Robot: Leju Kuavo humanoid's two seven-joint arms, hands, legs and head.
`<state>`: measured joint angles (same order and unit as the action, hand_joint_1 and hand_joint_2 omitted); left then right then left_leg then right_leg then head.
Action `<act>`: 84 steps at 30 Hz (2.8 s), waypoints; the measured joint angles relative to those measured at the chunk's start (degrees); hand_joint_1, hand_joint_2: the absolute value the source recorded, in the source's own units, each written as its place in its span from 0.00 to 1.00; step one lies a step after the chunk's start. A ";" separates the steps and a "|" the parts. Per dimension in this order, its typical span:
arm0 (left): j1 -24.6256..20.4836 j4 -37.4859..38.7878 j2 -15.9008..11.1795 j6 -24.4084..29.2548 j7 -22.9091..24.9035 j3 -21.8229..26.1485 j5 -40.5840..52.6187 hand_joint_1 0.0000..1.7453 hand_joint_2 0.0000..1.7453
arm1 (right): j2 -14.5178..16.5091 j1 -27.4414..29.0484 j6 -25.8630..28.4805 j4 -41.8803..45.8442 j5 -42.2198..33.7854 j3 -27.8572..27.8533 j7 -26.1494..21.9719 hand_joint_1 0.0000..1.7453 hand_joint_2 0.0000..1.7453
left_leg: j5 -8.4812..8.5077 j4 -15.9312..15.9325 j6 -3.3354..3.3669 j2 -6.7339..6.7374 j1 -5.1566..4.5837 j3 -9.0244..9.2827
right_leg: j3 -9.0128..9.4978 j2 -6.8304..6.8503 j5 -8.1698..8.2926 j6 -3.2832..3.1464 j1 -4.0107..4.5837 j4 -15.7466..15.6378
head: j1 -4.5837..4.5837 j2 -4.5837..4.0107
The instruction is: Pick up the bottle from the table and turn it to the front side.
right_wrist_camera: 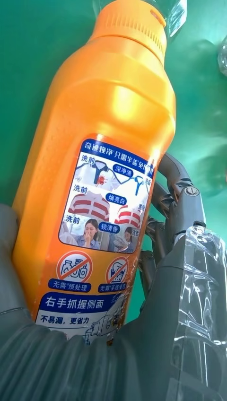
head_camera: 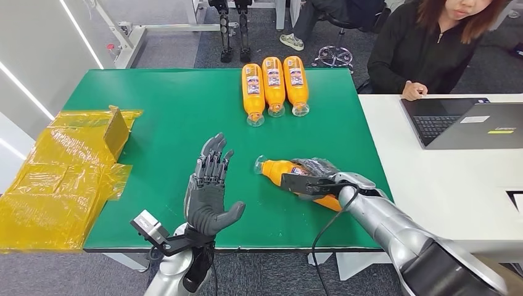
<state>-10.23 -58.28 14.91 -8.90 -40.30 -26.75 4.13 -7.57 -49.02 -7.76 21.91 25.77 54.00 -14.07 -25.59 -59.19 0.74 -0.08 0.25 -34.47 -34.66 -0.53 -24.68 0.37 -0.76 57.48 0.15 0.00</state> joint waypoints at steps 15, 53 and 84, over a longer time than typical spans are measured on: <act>0.09 0.01 -0.32 2.14 0.00 0.36 1.03 0.00 1.00 | -4.42 7.36 19.85 13.23 4.29 -8.48 -1.88 1.00 1.00 | 0.02 -0.03 0.02 -0.14 -0.01 -0.29 | -0.21 0.10 0.02 0.05 -0.02 0.01 | 0.00 0.00; -2.36 4.13 1.08 -2.82 0.00 0.74 1.14 0.00 1.00 | 10.33 41.63 34.53 60.46 33.37 -18.70 -5.36 1.00 1.00 | -0.09 0.14 -0.01 -0.30 0.08 -0.68 | -0.67 0.27 -0.35 -0.13 -0.02 0.05 | 0.00 0.00; -4.19 5.67 1.22 -7.13 0.00 -0.07 -0.96 0.97 1.00 | 14.66 45.70 31.98 60.42 32.73 -20.71 -7.49 0.00 1.00 | -0.09 0.14 -0.02 -0.19 0.07 -0.68 | -0.70 0.19 -0.34 -0.15 -0.02 0.05 | 0.00 -0.01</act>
<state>-14.42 -52.62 16.12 -16.03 -40.30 -26.82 3.17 7.08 -3.33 24.22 82.34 58.50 33.29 -21.56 -25.68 -59.05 0.72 -0.27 0.32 -35.15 -35.36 -0.34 -25.02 0.22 -0.78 57.52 0.15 -0.01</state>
